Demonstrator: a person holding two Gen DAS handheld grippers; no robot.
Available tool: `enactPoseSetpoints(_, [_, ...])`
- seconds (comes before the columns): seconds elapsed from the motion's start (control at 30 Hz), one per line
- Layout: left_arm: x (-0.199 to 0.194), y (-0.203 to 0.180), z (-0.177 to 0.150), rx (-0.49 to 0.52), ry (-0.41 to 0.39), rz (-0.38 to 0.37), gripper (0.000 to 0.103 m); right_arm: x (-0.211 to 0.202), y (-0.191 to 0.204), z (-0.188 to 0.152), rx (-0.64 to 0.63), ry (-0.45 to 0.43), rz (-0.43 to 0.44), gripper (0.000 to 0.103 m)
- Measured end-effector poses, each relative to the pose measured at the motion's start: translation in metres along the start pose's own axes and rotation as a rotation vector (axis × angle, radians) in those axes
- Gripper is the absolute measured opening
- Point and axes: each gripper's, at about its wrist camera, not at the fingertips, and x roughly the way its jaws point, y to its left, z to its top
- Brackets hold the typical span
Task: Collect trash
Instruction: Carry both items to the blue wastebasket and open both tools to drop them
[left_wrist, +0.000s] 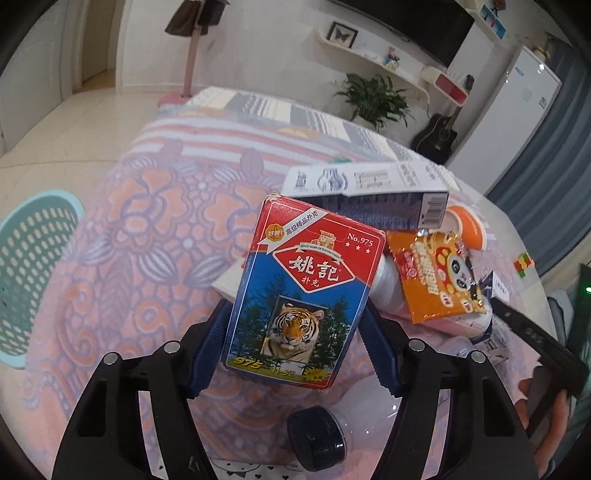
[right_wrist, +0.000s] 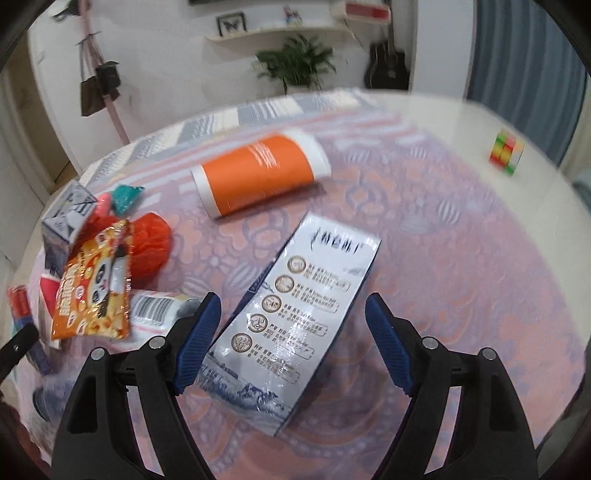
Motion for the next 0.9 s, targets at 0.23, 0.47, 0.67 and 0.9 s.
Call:
enactPoseSetpoints(0.23, [-0.03, 0.009, 0.005, -0.003, -0.087, 0.003, 0.066, 0.014, 0.005, 0.003, -0.001, 0.036, -0.026, 0.059])
enactPoseSetpoints(0.47, [-0.068, 0.032, 0.012, -0.042, -0.158, 0.011, 0.066, -0.031, 0.02, 0.022, -0.006, -0.125, -0.023, 0.056])
enactPoseSetpoints(0.67, [-0.11, 0.069, 0.026, -0.105, -0.209, 0.031, 0.066, -0.094, 0.097, 0.037, -0.173, -0.297, 0.121, 0.056])
enactPoseSetpoints(0.9, [-0.155, 0.148, 0.047, -0.22, -0.29, 0.131, 0.066, -0.126, 0.238, 0.02, -0.442, -0.322, 0.43, 0.056])
